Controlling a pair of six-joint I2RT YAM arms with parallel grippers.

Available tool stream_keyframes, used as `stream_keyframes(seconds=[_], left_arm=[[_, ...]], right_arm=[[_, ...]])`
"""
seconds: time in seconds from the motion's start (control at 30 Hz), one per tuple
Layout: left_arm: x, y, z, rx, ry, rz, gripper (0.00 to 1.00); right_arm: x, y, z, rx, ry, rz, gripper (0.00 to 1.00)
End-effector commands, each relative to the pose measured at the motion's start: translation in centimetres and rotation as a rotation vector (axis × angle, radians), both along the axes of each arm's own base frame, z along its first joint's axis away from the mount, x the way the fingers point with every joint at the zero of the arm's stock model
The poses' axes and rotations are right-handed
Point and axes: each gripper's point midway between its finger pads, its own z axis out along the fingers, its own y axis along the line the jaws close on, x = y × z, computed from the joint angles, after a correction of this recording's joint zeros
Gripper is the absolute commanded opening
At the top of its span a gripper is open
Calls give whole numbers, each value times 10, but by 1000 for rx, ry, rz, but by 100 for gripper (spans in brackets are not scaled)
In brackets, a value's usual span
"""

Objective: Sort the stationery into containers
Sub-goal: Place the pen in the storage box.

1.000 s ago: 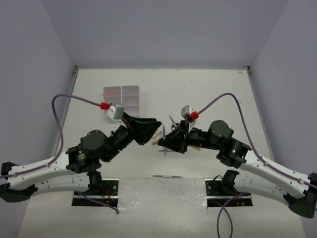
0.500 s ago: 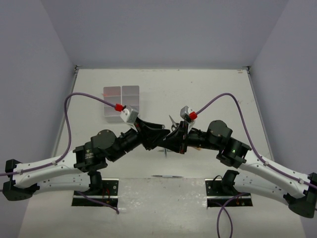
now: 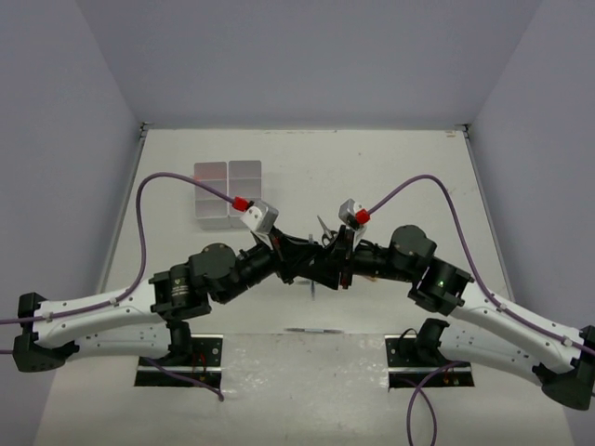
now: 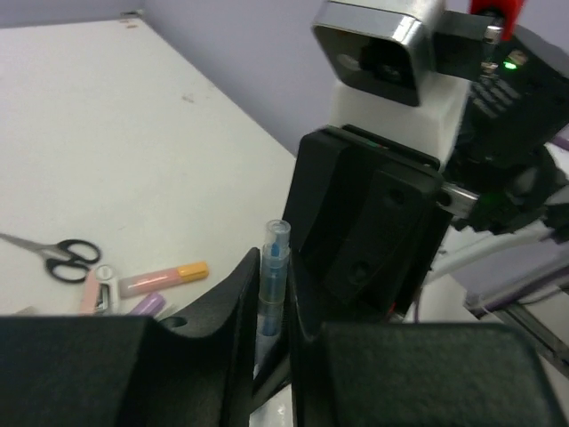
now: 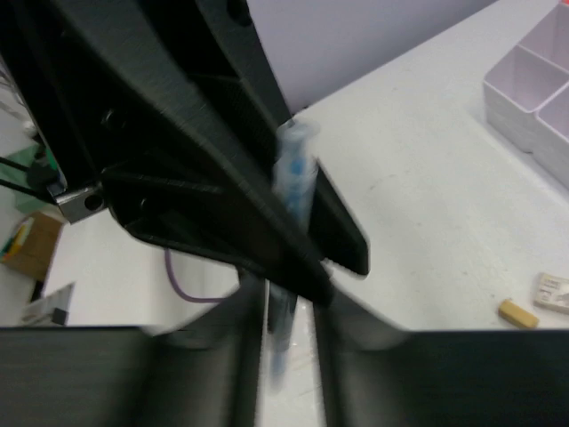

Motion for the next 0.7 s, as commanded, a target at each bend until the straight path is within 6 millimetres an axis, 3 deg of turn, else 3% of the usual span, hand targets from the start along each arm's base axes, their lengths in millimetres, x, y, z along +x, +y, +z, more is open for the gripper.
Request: stream_keyframes(seconds=[0.0, 0.07, 0.1, 0.2, 0.23, 0.3, 0.37, 0.53, 0.67], left_arm=[[36, 33, 3, 57, 8, 267, 0], [56, 51, -1, 102, 11, 423, 0], [66, 61, -1, 128, 7, 507, 0], [103, 93, -9, 223, 14, 724, 0], [131, 109, -14, 247, 46, 800, 0], [179, 149, -25, 273, 117, 958, 0], [209, 197, -31, 274, 156, 1172, 0], [252, 259, 4, 136, 47, 1465, 0], [271, 315, 1, 107, -21, 1691, 0]], right_arm=[[21, -9, 11, 18, -34, -139, 68], [32, -18, -6, -32, -9, -226, 95], [35, -24, -15, -59, 0, -260, 99], [51, -52, -34, -102, 4, -422, 99], [52, -61, -37, -105, 5, -454, 99], [51, -75, -41, -96, 1, -496, 99], [43, -85, -39, -65, -7, -491, 99], [30, -99, -41, -40, -4, -479, 99], [15, -104, -37, -3, -8, -427, 99]])
